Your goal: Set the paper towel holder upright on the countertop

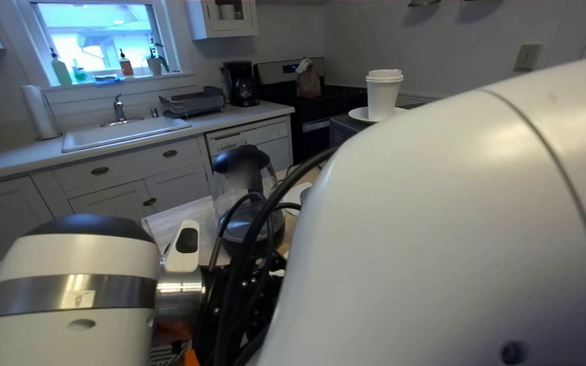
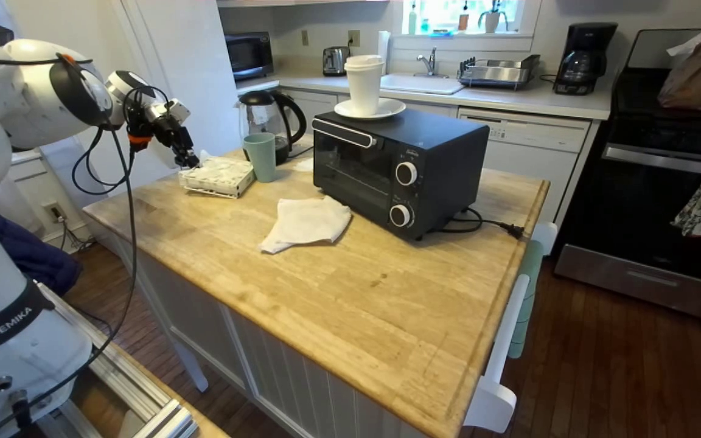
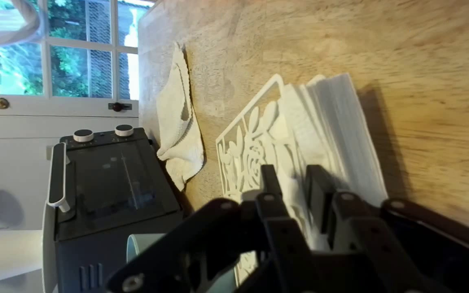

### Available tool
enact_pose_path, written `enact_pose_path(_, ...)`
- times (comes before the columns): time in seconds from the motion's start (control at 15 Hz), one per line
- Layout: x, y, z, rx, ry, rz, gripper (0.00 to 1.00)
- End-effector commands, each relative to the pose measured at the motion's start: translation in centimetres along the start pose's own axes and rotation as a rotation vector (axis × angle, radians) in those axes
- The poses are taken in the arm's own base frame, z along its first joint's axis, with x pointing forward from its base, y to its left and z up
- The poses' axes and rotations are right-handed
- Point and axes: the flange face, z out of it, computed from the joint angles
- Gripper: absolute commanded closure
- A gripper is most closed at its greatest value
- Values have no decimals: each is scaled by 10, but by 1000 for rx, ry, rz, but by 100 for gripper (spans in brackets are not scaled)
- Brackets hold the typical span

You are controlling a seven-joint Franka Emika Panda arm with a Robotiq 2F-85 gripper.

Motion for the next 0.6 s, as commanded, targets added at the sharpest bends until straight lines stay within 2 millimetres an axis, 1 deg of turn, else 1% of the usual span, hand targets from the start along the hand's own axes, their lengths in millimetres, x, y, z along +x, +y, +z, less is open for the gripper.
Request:
enact_pose_path(0.0, -4, 16, -12, -39, 31, 22, 100)
enact_pose_path(0.33, -7, 30, -25, -16, 35, 51, 99)
enact_pose_path(0.53, -11, 40, -36, 54, 6, 33, 99)
